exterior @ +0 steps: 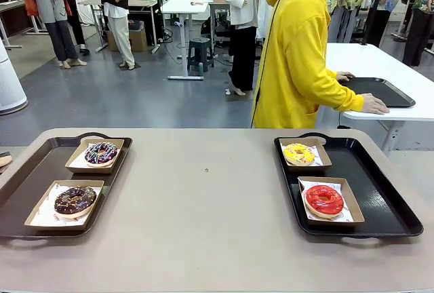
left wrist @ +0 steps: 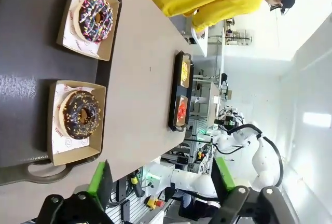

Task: Individually package the donuts and arrange them on the tray.
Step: Place the picked Paper togo box on the Handle tray.

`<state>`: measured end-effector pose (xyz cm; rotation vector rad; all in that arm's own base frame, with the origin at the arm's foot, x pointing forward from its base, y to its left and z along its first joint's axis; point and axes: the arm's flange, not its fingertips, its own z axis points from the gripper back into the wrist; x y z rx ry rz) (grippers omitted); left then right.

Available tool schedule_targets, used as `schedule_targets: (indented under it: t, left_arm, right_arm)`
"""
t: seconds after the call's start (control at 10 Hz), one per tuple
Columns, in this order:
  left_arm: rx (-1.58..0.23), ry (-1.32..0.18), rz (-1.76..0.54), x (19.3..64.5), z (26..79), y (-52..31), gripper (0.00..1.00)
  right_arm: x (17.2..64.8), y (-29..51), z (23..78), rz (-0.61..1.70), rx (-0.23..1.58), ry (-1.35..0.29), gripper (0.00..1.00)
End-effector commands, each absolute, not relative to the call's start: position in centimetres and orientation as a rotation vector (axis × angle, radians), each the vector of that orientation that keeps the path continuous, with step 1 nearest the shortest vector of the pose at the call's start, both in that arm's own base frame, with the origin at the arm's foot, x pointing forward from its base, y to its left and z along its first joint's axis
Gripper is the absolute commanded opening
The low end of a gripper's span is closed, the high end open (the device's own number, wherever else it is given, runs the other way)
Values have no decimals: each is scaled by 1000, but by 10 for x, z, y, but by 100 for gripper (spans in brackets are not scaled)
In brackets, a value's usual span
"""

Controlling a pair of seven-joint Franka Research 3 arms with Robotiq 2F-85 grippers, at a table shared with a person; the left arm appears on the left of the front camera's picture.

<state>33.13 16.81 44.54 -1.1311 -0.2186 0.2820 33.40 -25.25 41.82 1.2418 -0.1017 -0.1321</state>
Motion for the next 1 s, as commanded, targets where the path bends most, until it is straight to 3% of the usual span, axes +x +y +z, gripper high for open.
schedule_targets:
  t: [0.0,0.9]
  left_arm:
    - [-1133,-220,292,334,445,175,100]
    - [-1133,-220,292,334,445,175,100]
  right_arm:
    - [333,-253,420,-125,1253,-105,100]
    - [333,-253,420,-125,1253,-105,100]
